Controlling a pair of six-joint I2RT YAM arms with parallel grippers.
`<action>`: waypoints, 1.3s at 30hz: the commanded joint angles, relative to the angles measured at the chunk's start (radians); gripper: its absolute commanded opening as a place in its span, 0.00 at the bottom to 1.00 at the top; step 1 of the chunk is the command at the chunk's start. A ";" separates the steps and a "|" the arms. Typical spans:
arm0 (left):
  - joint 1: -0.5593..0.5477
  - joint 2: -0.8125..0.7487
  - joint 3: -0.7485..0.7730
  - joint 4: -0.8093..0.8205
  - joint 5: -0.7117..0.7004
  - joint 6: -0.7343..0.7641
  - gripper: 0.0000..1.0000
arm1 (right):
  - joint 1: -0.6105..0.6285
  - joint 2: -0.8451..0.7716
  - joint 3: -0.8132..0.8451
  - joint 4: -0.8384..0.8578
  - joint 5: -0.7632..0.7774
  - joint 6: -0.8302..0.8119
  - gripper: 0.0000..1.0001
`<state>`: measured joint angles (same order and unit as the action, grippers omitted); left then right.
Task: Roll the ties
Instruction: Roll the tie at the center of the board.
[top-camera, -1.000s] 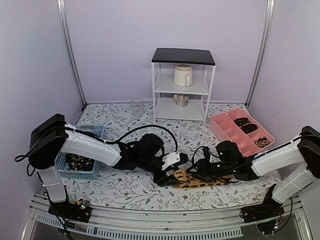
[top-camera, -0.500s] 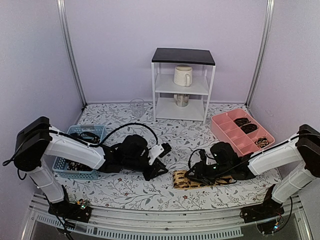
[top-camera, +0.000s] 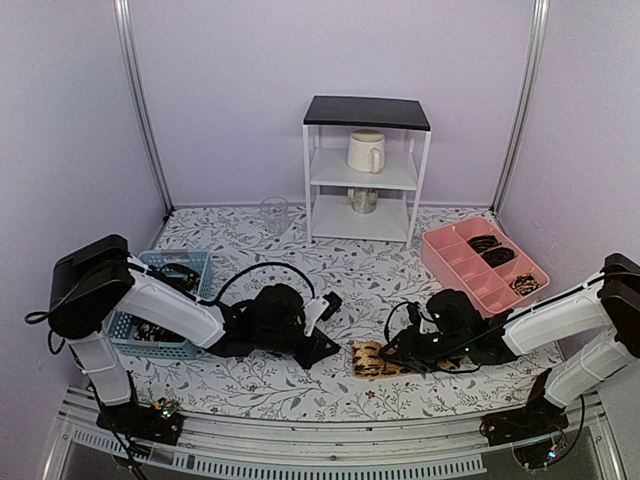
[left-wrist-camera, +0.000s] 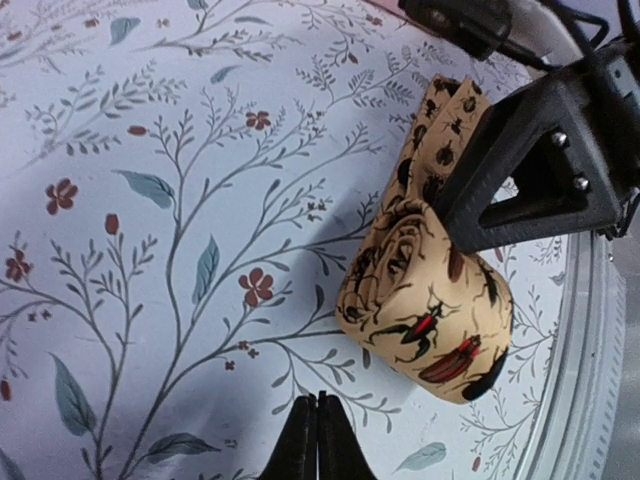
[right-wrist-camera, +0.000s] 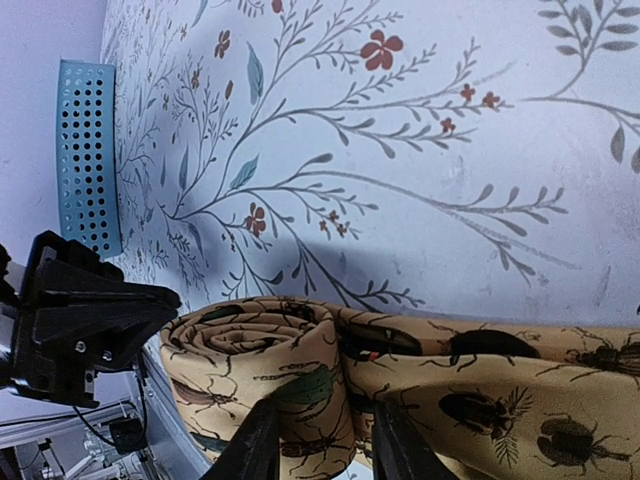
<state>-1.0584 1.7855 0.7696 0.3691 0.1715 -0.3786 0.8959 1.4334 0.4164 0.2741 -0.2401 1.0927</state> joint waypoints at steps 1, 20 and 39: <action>-0.035 0.072 0.025 0.066 0.016 -0.074 0.01 | 0.007 -0.024 -0.024 -0.015 0.018 -0.025 0.32; -0.071 0.135 0.091 0.127 0.072 -0.117 0.00 | 0.007 -0.057 -0.039 0.006 0.023 -0.048 0.31; -0.071 0.142 0.103 0.110 0.057 -0.108 0.00 | 0.021 -0.113 0.025 -0.068 -0.005 -0.103 0.50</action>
<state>-1.1080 1.9186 0.8509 0.4671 0.2272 -0.4911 0.8997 1.2789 0.3958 0.2214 -0.2291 1.0103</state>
